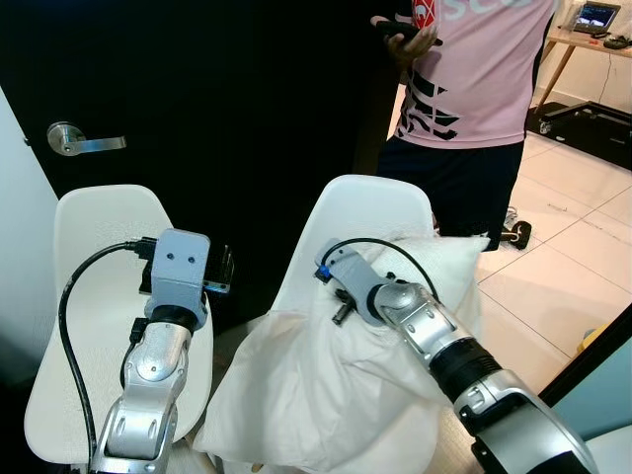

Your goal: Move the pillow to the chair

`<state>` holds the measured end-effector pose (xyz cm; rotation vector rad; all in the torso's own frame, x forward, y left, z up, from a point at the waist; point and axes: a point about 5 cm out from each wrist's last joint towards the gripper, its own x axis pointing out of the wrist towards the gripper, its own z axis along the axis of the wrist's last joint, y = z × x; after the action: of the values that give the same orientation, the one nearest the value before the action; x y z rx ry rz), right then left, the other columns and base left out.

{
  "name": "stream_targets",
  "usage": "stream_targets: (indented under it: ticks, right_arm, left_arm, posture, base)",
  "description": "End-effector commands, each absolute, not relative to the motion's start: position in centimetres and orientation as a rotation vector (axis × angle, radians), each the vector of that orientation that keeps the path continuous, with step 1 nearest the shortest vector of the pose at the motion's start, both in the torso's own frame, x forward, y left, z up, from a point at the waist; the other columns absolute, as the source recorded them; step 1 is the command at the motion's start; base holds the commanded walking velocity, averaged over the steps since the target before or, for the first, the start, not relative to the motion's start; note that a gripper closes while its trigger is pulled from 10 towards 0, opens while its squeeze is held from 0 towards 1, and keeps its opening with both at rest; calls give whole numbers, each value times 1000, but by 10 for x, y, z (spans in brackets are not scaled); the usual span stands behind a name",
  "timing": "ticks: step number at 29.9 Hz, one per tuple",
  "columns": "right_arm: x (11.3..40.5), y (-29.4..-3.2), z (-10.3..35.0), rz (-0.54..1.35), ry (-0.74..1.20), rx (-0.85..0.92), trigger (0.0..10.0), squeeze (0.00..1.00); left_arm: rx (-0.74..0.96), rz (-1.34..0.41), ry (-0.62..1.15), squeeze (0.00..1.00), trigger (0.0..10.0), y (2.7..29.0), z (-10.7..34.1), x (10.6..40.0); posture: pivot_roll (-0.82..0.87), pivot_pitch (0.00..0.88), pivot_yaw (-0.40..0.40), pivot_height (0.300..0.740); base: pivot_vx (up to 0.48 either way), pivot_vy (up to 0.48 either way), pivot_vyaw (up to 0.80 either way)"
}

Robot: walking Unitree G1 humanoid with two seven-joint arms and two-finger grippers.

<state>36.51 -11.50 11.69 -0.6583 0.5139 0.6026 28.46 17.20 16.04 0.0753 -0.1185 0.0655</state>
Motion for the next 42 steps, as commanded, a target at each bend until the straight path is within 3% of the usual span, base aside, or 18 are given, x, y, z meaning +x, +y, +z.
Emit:
stream_targets:
  ticks: [1, 9, 15, 19, 26, 31, 35, 42]
  right_arm:
    - [366, -112, 120, 632, 520, -672, 10000, 0]
    - [366, -110, 124, 670, 487, -653, 10000, 0]
    - [368, -103, 131, 679, 433, -537, 10000, 0]
    - [364, -99, 132, 675, 433, -328, 10000, 0]
    - [361, -112, 118, 624, 518, -507, 10000, 0]
    - [363, -117, 119, 606, 537, -541, 10000, 0]
    - [364, -122, 123, 603, 529, -555, 10000, 0]
    - [366, -120, 133, 626, 485, -577, 10000, 0]
  left_arm:
    - [-63, 83, -15, 0, 10000, 186, 147, 280]
    - [-155, 123, 34, 0, 10000, 202, 140, 273]
    - [-212, 128, 76, 0, 10000, 210, 129, 268]
    - [-218, 25, 95, 0, 10000, 202, 131, 267]
    - [-232, -12, 86, 0, 10000, 197, 138, 271]
    - [-294, -28, 91, 0, 10000, 199, 139, 271]
    - [-390, 37, 111, 0, 10000, 222, 128, 265]
    - [-582, 116, 187, 0, 10000, 236, 102, 256]
  posture:
    - [89, 0, -34, 664]
    - [99, 0, -39, 644]
    - [101, 0, -42, 629]
    - [96, 0, -41, 609]
    - [95, 0, -35, 584]
    - [95, 0, -34, 569]
    - [100, 0, -38, 549]
    - [102, 0, -52, 524]
  base:
    - [0, 0, 0]
    - [0, 0, 0]
    - [0, 0, 0]
    - [0, 0, 0]
    - [0, 0, 0]
    - [0, 0, 0]
    - [0, 0, 0]
    - [0, 0, 0]
